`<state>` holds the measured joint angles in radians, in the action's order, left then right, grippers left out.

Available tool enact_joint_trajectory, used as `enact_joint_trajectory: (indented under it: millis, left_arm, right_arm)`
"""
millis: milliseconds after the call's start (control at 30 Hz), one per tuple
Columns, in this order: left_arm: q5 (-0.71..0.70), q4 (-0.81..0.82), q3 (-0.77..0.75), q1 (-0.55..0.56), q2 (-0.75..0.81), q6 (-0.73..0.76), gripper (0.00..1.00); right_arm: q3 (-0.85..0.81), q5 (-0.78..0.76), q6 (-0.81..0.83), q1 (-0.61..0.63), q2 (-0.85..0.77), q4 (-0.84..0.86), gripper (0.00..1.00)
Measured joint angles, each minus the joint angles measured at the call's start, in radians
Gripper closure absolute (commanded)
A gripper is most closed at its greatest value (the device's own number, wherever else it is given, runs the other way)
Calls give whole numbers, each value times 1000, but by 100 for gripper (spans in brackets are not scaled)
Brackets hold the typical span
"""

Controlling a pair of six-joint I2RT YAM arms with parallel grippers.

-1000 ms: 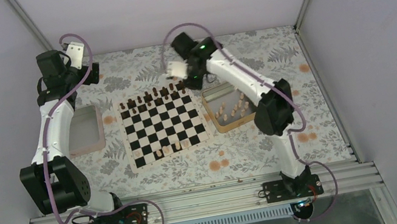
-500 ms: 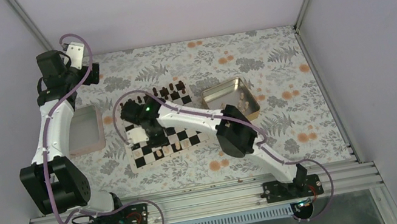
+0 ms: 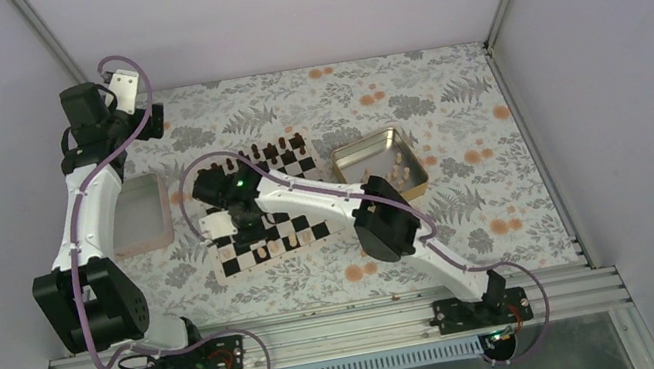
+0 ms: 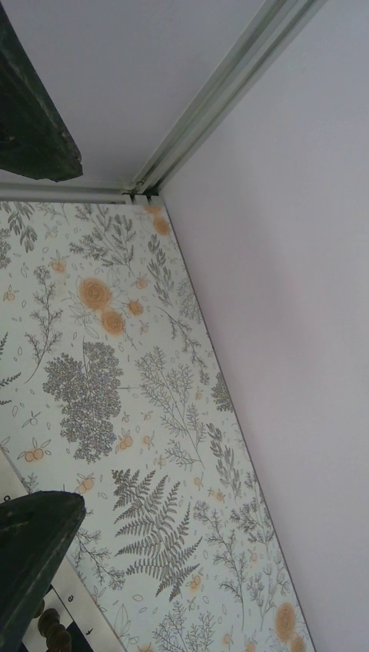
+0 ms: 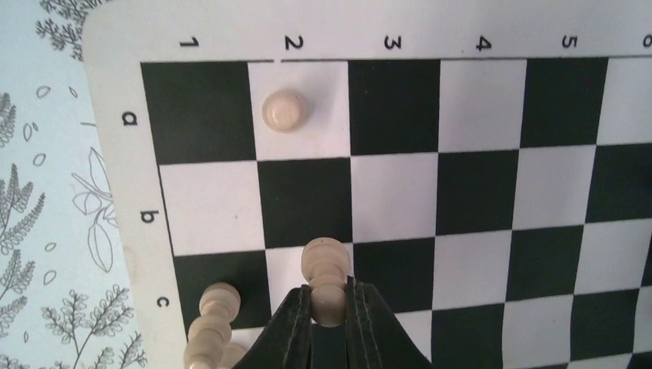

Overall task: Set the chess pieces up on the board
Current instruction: Place the chess piece on the chessboard.

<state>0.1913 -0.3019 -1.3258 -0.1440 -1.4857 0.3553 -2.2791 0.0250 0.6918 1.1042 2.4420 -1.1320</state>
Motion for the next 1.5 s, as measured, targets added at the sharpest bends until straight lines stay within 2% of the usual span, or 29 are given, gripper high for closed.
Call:
enact_joint_trajectory:
  millis: [900,1500]
  left_arm:
    - [0,1,0,0,0,0,0]
    - [1,1,0,0,0,0,0]
  right_arm:
    - [-10,50,19,14,51,40,90]
    - [-10,50,23,13,56,40,84]
